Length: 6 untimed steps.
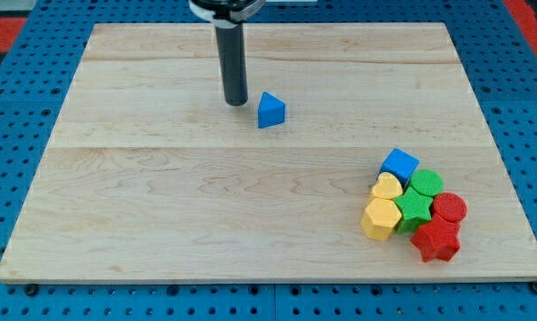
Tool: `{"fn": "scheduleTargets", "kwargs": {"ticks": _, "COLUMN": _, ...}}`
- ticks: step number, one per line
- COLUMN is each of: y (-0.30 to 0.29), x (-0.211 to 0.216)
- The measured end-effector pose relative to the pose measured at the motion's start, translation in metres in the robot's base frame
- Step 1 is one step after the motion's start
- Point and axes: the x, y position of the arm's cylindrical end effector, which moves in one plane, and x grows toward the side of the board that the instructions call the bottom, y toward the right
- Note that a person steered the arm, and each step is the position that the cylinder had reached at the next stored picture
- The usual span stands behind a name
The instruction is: Move the blue triangle towards the group of blocks
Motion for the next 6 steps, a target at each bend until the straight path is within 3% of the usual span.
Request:
{"fn": "scheduleTargets", "kwargs": {"ticks": 2, "y": 0.016, "x": 0.02}}
{"fn": "scheduleTargets", "kwargs": {"ticks": 5, "y": 0.115, "x": 0.037}}
{"fn": "scheduleTargets", "kwargs": {"ticks": 6, "y": 0.12, "x": 0.046}}
